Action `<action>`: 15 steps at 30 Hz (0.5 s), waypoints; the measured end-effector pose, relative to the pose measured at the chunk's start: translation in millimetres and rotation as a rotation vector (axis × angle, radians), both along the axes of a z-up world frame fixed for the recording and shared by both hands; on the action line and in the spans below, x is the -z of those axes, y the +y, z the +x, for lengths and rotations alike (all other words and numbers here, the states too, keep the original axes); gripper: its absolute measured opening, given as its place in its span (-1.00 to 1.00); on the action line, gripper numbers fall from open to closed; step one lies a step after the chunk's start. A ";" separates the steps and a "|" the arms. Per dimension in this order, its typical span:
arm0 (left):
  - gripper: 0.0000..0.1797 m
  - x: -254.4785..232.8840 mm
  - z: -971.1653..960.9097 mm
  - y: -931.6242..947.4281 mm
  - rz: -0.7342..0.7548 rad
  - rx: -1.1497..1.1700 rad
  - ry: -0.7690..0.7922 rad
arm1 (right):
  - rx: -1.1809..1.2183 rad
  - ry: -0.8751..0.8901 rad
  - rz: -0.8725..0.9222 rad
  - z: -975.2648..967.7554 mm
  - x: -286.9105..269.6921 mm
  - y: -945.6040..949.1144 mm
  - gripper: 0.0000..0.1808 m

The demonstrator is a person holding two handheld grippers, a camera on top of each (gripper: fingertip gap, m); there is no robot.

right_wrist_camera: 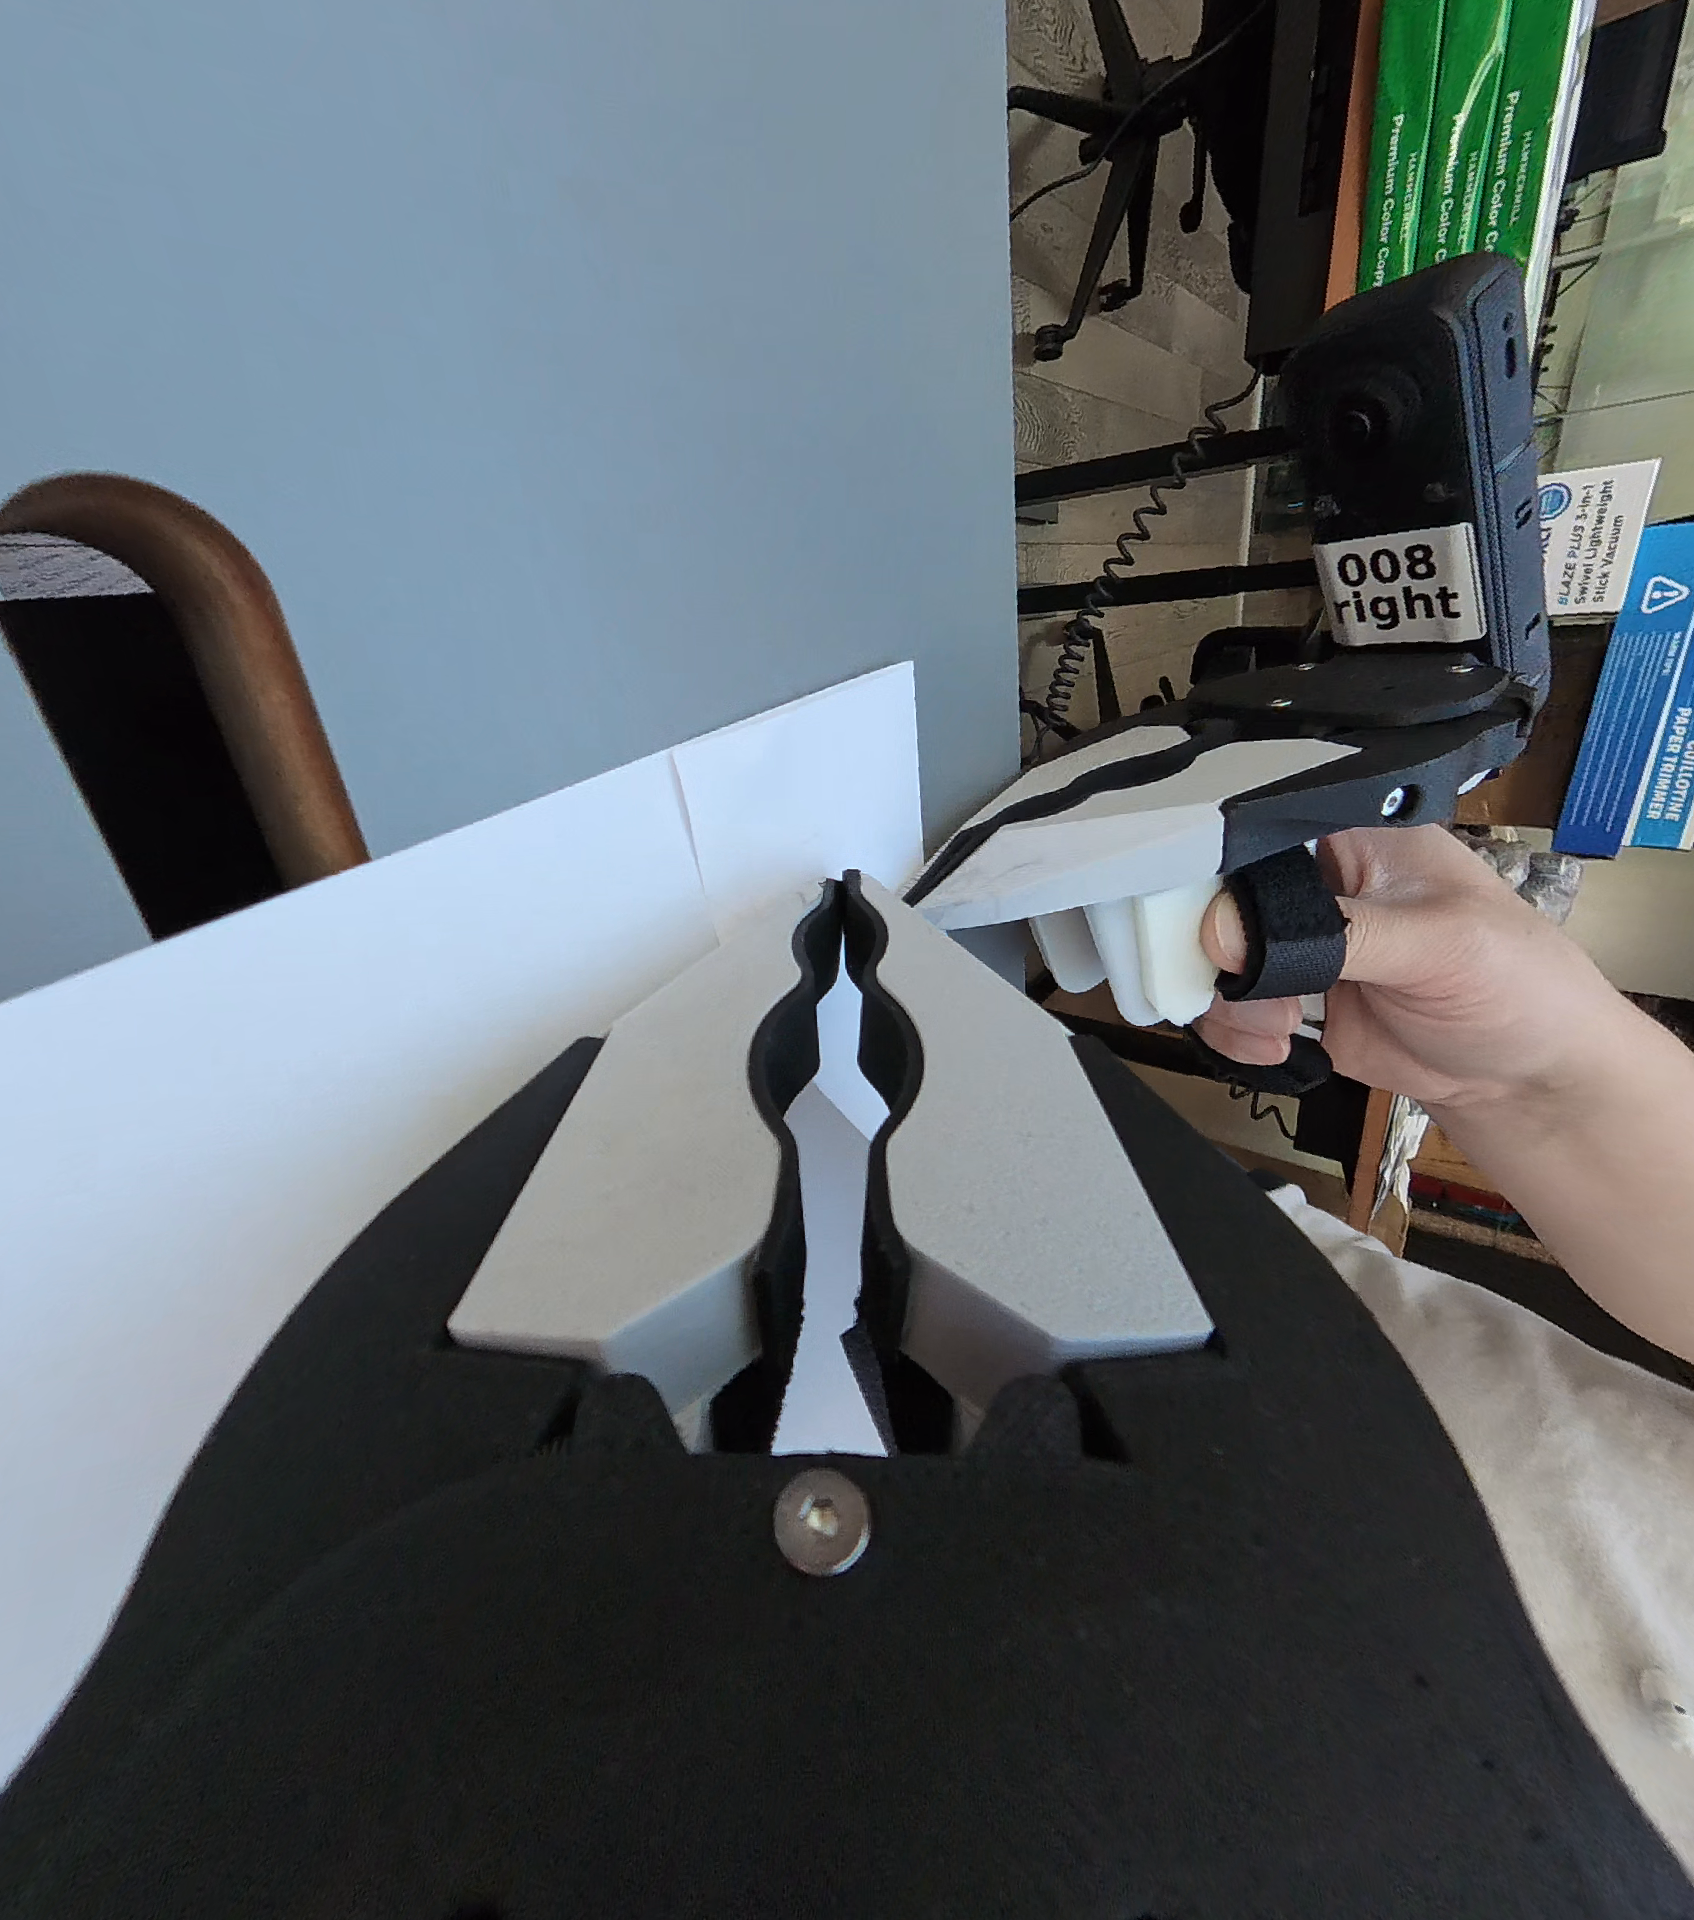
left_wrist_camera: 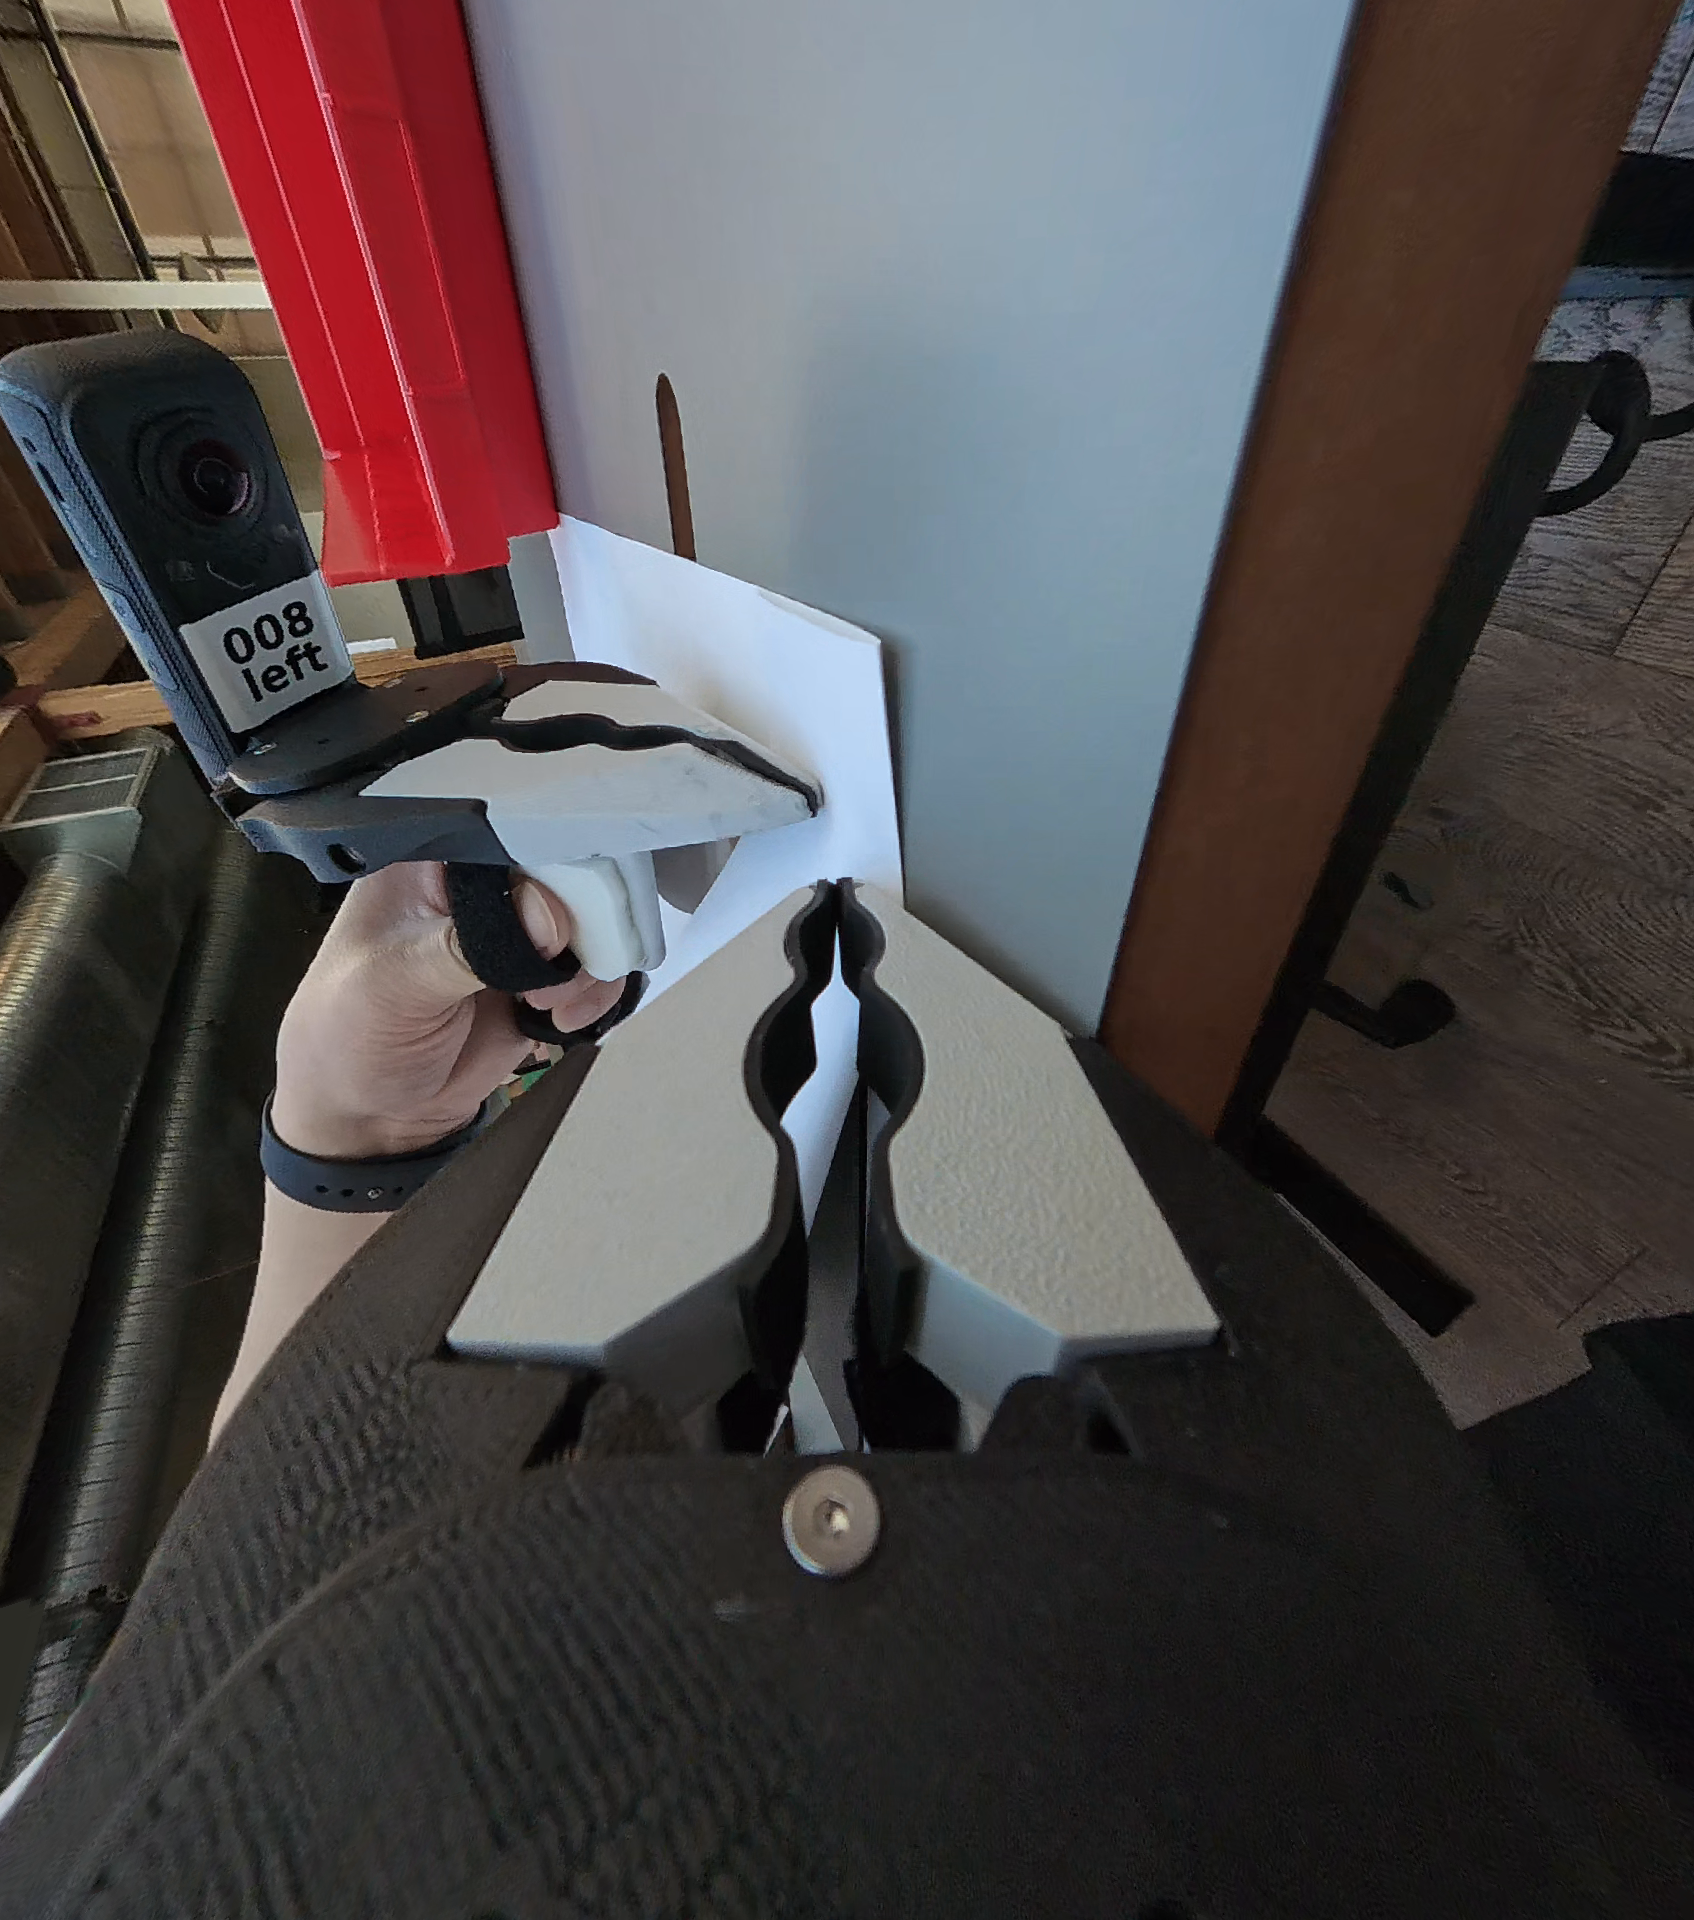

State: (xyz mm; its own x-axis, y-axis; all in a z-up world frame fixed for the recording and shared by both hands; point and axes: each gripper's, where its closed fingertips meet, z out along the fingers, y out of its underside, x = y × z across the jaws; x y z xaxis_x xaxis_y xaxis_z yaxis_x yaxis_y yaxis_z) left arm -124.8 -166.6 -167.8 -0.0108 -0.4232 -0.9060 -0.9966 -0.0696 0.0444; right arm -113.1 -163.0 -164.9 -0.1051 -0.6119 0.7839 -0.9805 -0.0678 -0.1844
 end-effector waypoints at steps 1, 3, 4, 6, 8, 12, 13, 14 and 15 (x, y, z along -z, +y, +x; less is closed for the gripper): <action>-1.00 0.1 -0.5 -0.4 -0.006 -0.002 0.002 | 0.001 -0.005 0.006 -0.1 0.0 0.0 -1.00; -1.00 0.5 -1.8 -0.7 -0.037 -0.016 -0.003 | 0.014 -0.015 0.029 -0.2 0.2 0.0 -1.00; -1.00 0.6 -2.7 -0.8 -0.056 -0.029 -0.012 | 0.022 -0.021 0.043 -0.2 0.3 -0.1 -1.00; -1.00 0.8 -5.3 -1.1 -0.083 -0.041 -0.018 | 0.029 -0.028 0.065 -0.3 0.5 -0.1 -1.00; -1.00 -0.9 -7.4 0.6 -0.082 -0.034 -0.024 | 0.033 -0.030 0.070 -0.5 0.6 -0.1 -1.00; -1.00 -4.4 -18.7 5.7 -0.036 0.004 0.014 | 0.034 -0.037 0.075 -0.5 0.6 0.0 -1.00; -1.00 -4.2 -20.1 5.4 -0.029 0.020 0.014 | 0.033 -0.039 0.076 -0.5 0.6 0.0 -1.00; -1.00 -3.0 -21.5 4.0 -0.032 0.037 0.014 | 0.033 -0.040 0.078 -0.6 0.7 0.0 -1.00; -1.00 -2.4 -23.5 2.9 -0.032 0.049 0.016 | 0.033 -0.041 0.080 -0.6 0.7 0.0 -1.00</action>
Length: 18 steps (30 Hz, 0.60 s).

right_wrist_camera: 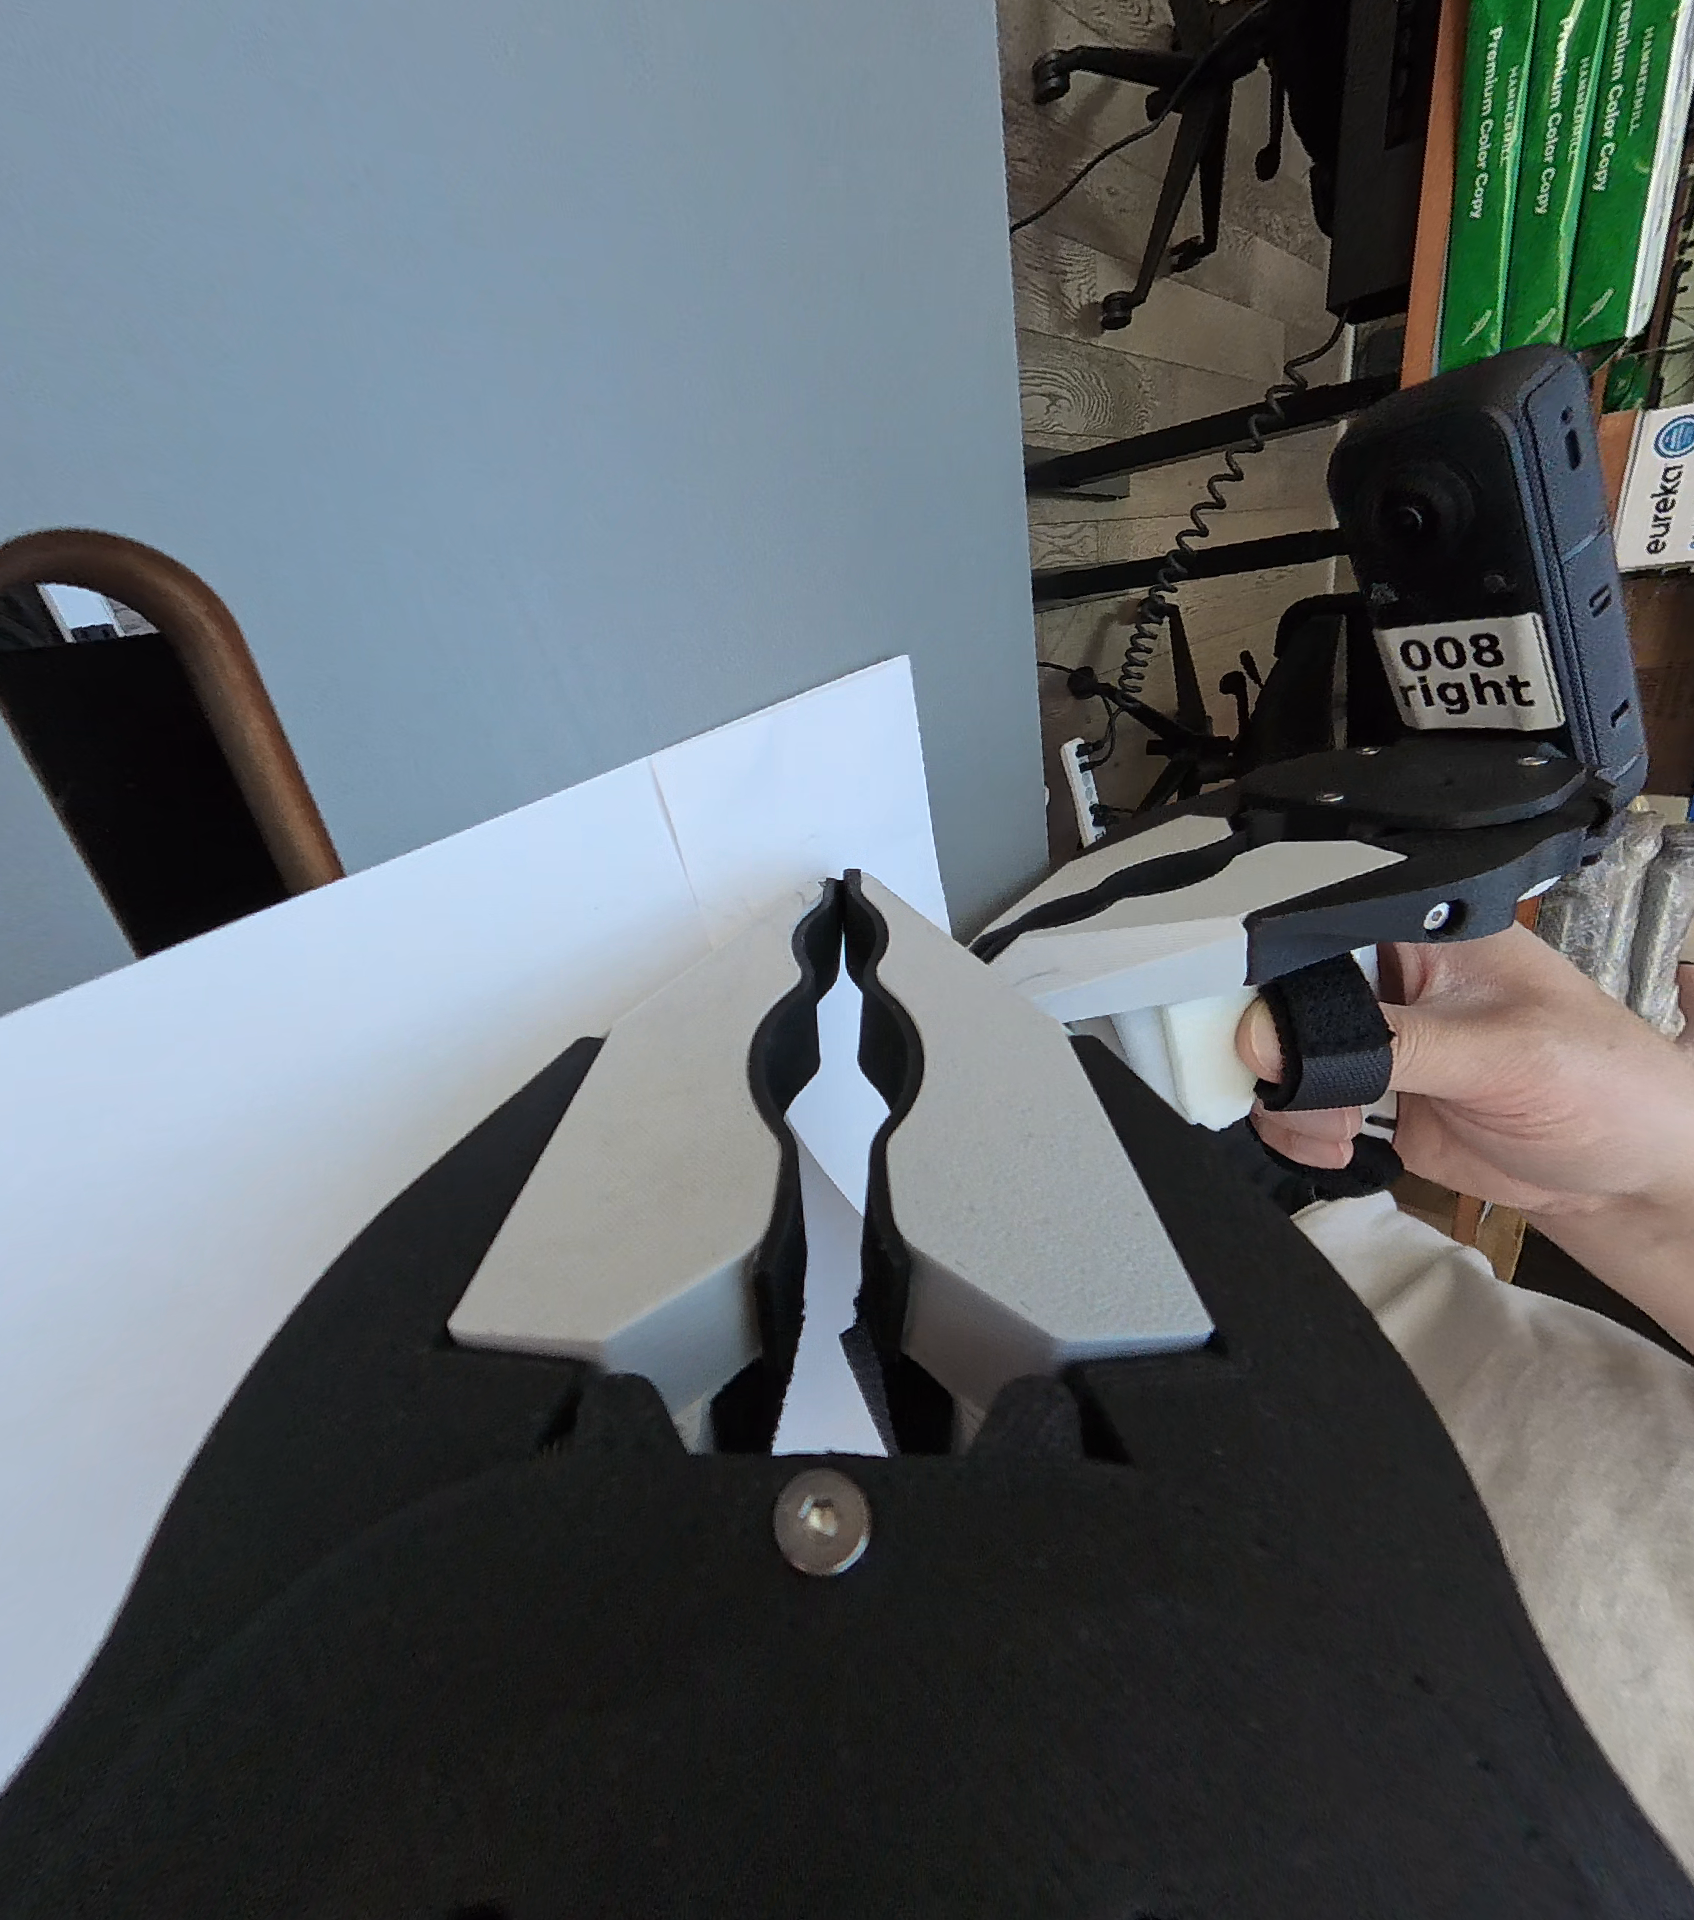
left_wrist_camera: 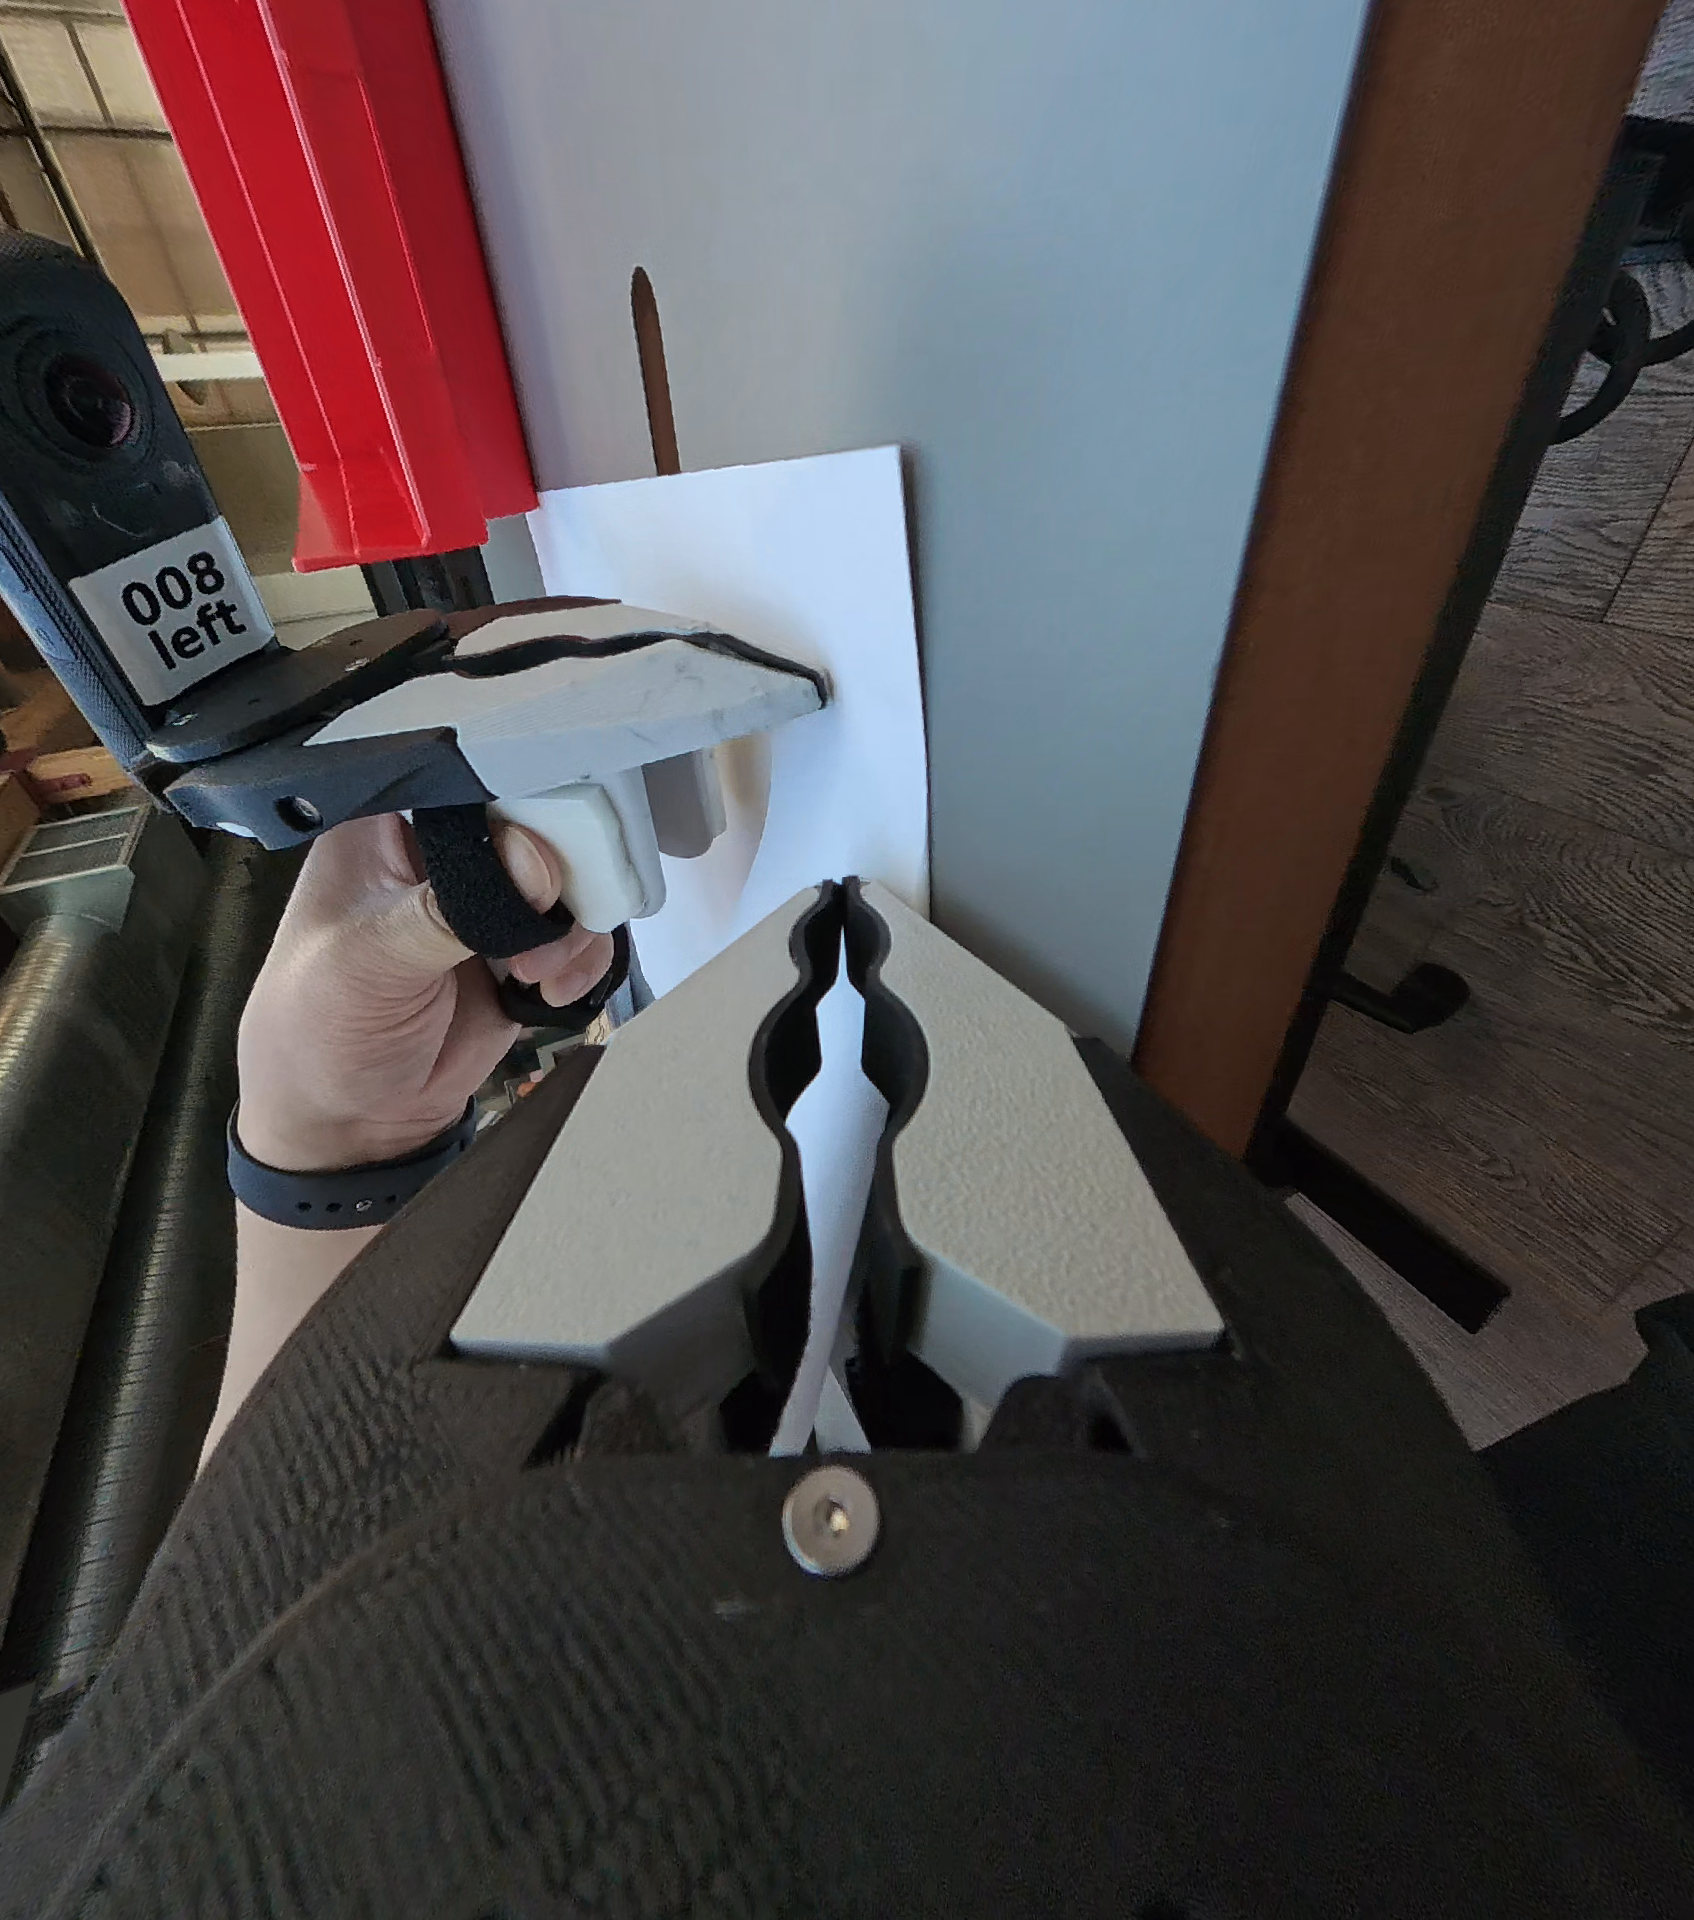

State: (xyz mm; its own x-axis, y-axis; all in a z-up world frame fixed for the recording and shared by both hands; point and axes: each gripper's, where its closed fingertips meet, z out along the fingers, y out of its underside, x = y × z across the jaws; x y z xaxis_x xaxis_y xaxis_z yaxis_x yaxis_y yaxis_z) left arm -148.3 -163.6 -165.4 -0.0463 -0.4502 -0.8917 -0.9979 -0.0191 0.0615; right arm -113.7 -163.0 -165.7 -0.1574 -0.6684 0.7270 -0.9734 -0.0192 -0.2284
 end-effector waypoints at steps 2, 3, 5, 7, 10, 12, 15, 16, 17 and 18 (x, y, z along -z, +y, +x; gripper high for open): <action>-1.00 0.4 -2.1 -1.6 0.001 0.019 -0.002 | -0.001 -0.003 0.005 0.1 0.0 0.0 -1.00; -1.00 0.6 -3.1 -2.3 -0.001 0.022 0.004 | -0.002 -0.005 0.005 0.0 0.0 0.0 -1.00; -1.00 0.6 -3.4 -2.9 -0.004 0.015 0.015 | -0.001 -0.009 0.006 0.1 -0.1 0.1 -1.00; -1.00 1.3 -4.7 -3.1 -0.018 -0.002 0.012 | -0.006 -0.008 0.005 0.1 -0.1 0.1 -1.00; -1.00 1.5 -10.8 -4.9 -0.050 -0.043 0.012 | -0.007 -0.013 0.015 0.1 0.0 0.2 -1.00; -1.00 0.4 -15.9 -5.6 -0.050 -0.059 0.019 | -0.010 -0.016 0.023 0.2 0.0 0.2 -1.00; -1.00 0.5 -20.6 -6.3 -0.021 -0.038 0.048 | -0.013 -0.019 0.027 0.2 0.0 0.3 -1.00; -1.00 0.5 -22.3 -6.3 -0.011 -0.030 0.065 | -0.015 -0.020 0.027 0.2 0.0 0.4 -1.00; -1.00 0.4 -23.4 -6.5 -0.005 -0.023 0.074 | -0.016 -0.020 0.028 0.3 0.0 0.4 -1.00; -1.00 0.0 -24.5 -6.6 -0.002 -0.017 0.081 | -0.018 -0.020 0.028 0.3 0.0 0.4 -1.00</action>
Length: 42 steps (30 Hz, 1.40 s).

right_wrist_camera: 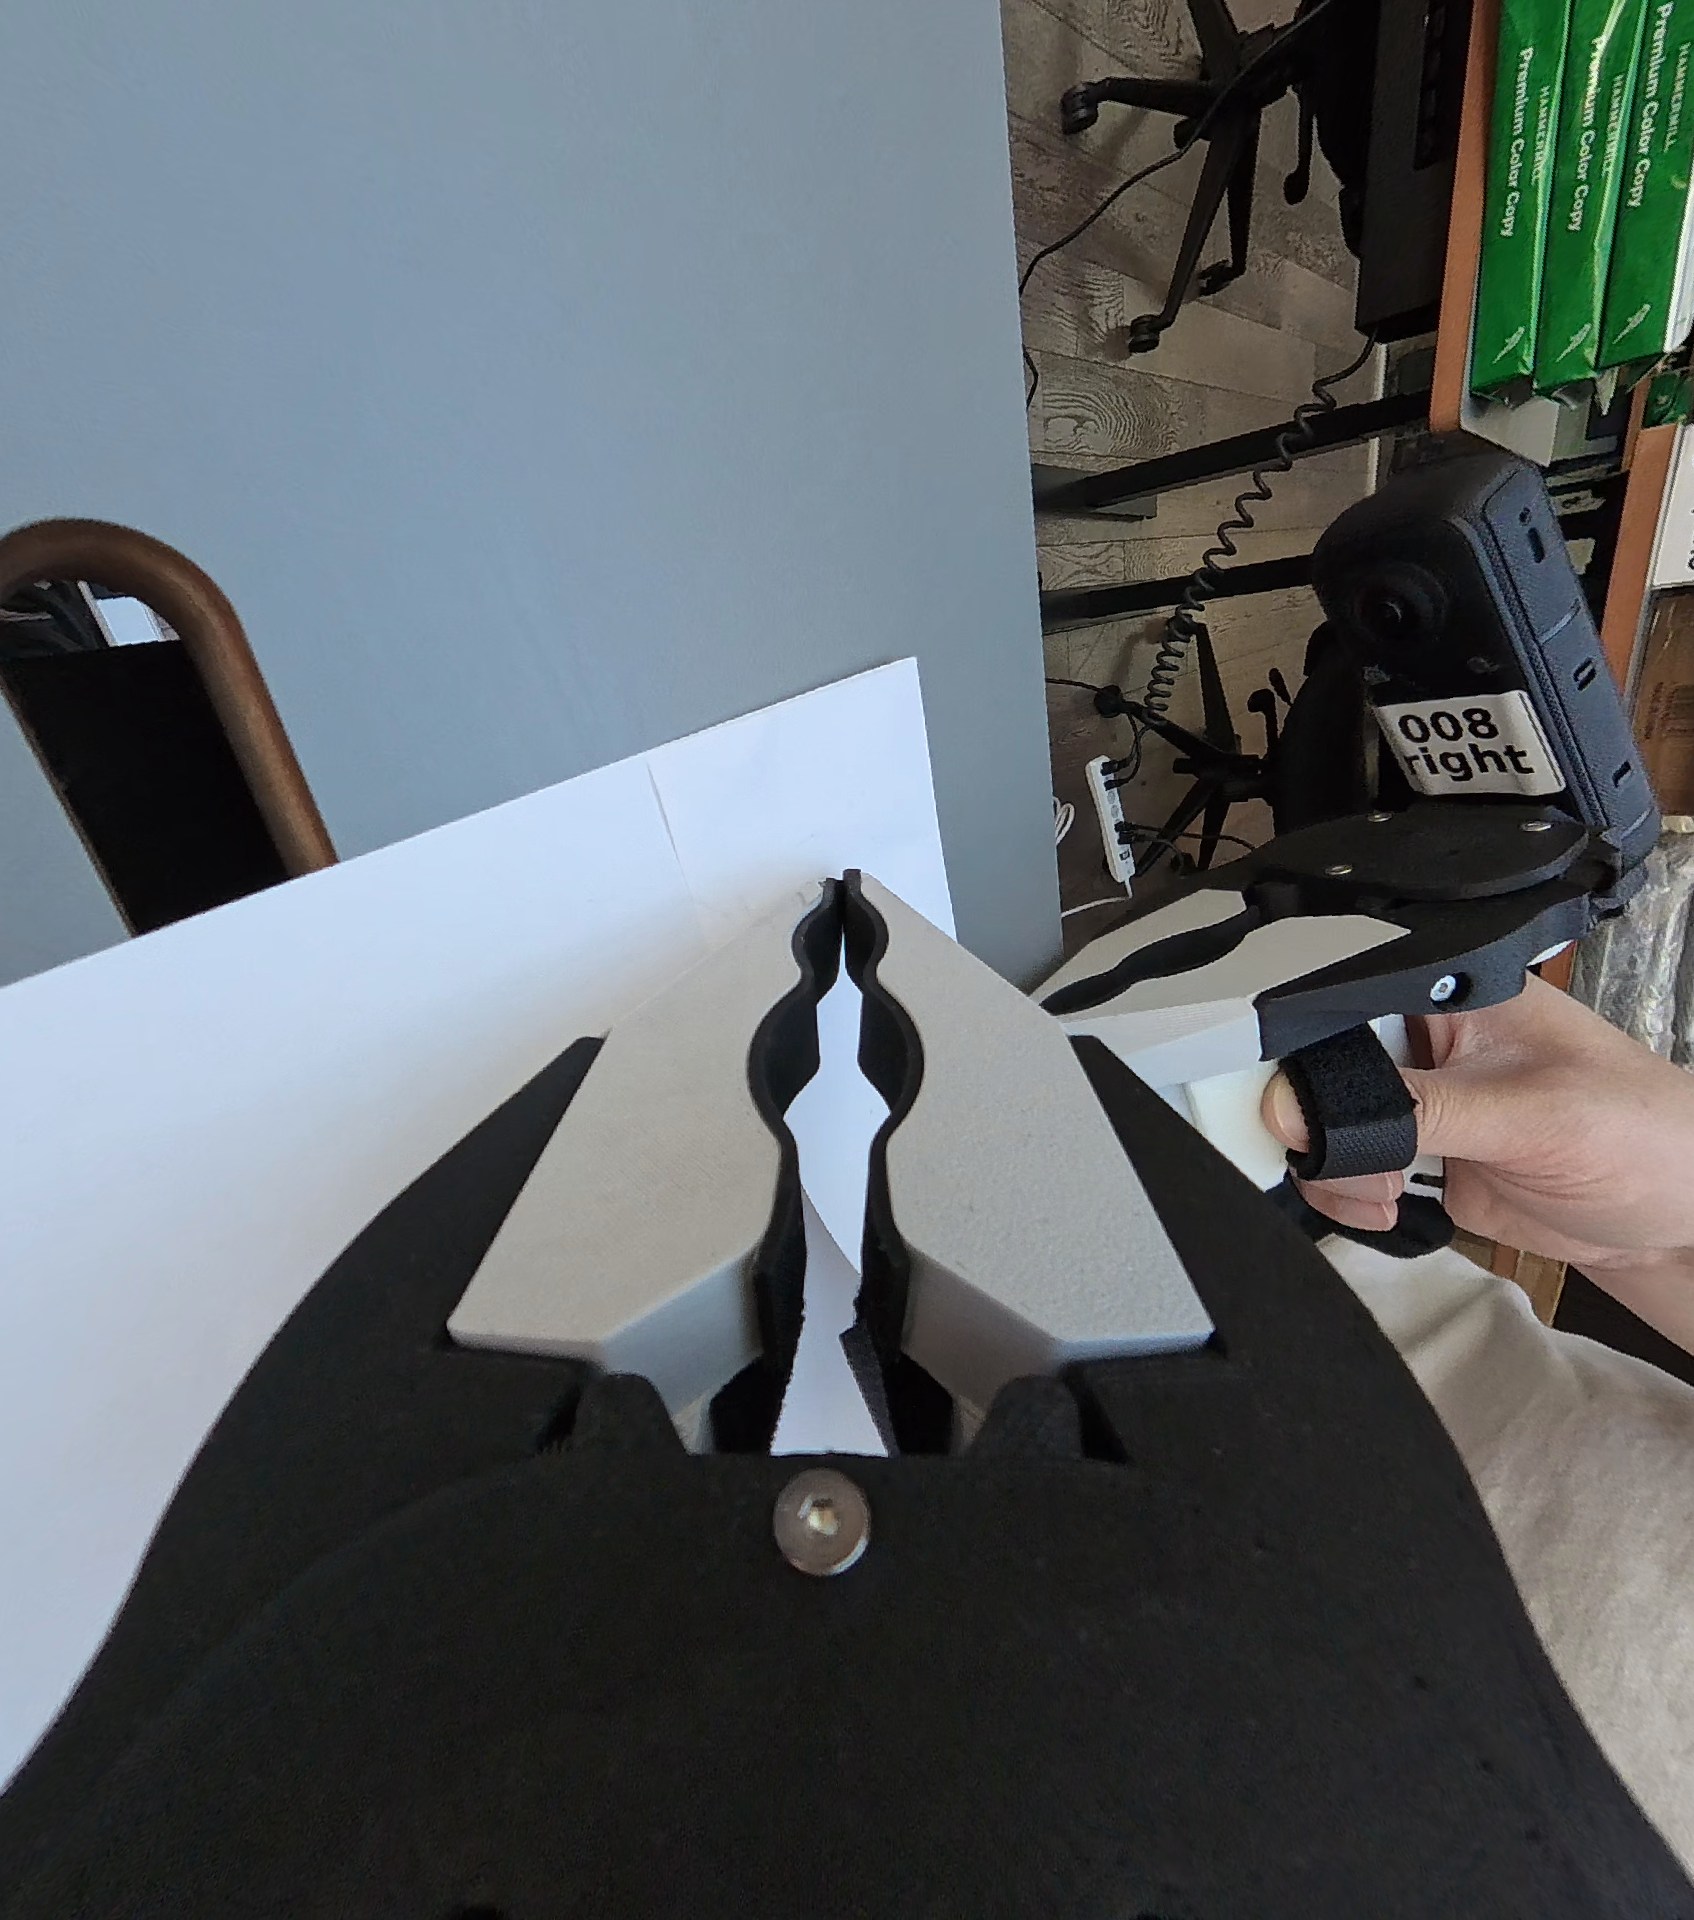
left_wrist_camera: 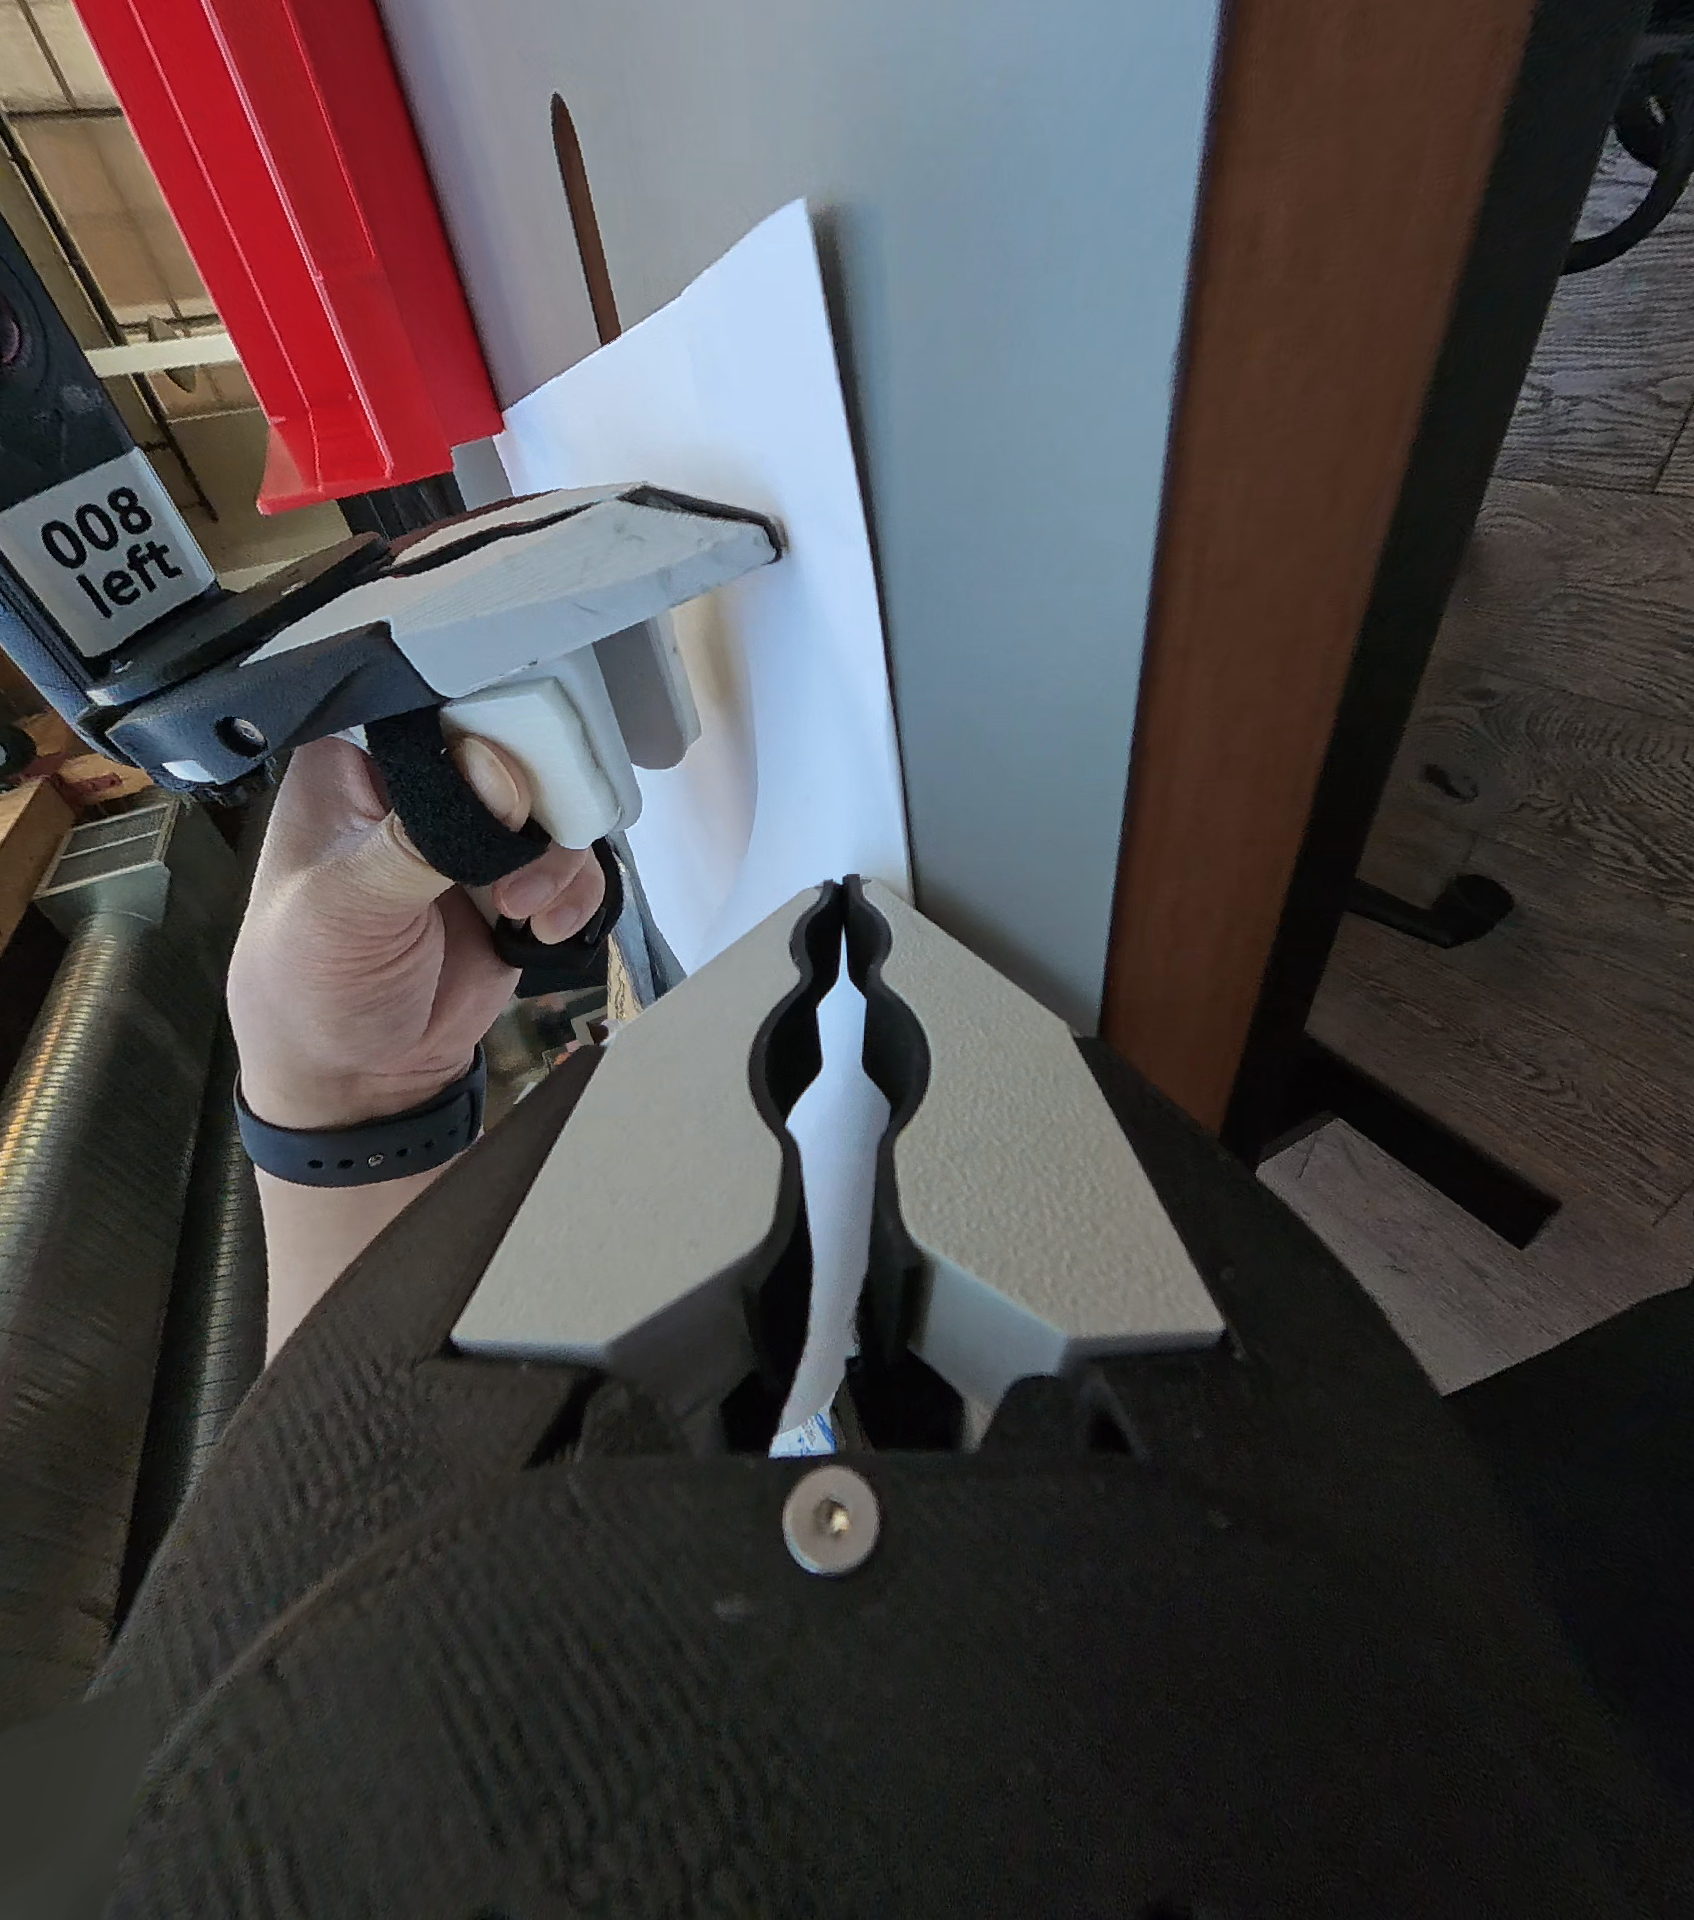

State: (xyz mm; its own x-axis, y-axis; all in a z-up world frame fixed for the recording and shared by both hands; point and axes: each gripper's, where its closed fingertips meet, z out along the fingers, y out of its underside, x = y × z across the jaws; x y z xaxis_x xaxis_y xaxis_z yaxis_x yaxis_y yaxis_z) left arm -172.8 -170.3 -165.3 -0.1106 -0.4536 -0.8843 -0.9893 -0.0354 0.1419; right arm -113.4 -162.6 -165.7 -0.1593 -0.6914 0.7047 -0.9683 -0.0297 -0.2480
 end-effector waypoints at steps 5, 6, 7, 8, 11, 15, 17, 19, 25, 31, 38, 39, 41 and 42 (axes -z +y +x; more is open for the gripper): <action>-1.00 -1.1 -6.9 0.6 -0.008 -0.002 0.019 | 0.003 -0.008 0.016 0.0 0.1 0.1 -1.00; -1.00 -2.1 -7.7 0.8 -0.003 0.009 0.034 | 0.003 -0.009 0.019 0.1 0.1 0.1 -1.00; -1.00 -3.6 -9.0 1.6 0.008 0.017 0.044 | 0.003 -0.009 0.022 0.0 0.1 0.1 -1.00; -1.00 -3.6 -11.7 2.2 0.010 0.013 0.050 | 0.004 -0.010 0.025 0.1 0.1 0.1 -1.00; -1.00 -2.5 -21.3 4.9 0.014 0.002 0.082 | 0.000 -0.011 0.028 0.1 0.1 0.2 -1.00; -1.00 -1.1 -27.0 5.7 0.021 -0.007 0.037 | -0.001 -0.017 0.034 0.1 0.1 0.2 -1.00; -1.00 -2.4 -25.5 5.5 0.050 0.015 0.038 | 0.000 -0.019 0.039 0.0 0.1 0.3 -1.00; -1.00 -3.8 -19.7 6.4 0.082 0.032 0.010 | 0.004 -0.021 0.045 0.0 0.1 0.2 -1.00; -1.00 0.4 -18.9 11.7 0.037 -0.076 -0.111 | 0.004 -0.027 0.050 -0.1 0.2 0.5 -1.00; -1.00 -2.1 -31.1 6.5 0.090 0.029 -0.003 | 0.008 -0.029 0.059 -0.3 0.3 0.5 -1.00; -1.00 -0.4 -52.8 3.5 0.063 -0.024 0.026 | 0.012 -0.032 0.073 -0.4 0.5 0.7 -1.00; -1.00 -0.3 -55.9 3.3 0.060 -0.036 0.017 | 0.012 -0.032 0.074 -0.4 0.5 0.7 -1.00; -1.00 0.1 -60.5 2.5 0.054 -0.047 -0.005 | 0.013 -0.034 0.077 -0.4 0.6 0.8 -1.00; -1.00 0.2 -62.5 2.0 0.050 -0.050 -0.011 | 0.012 -0.033 0.078 -0.5 0.6 0.8 -1.00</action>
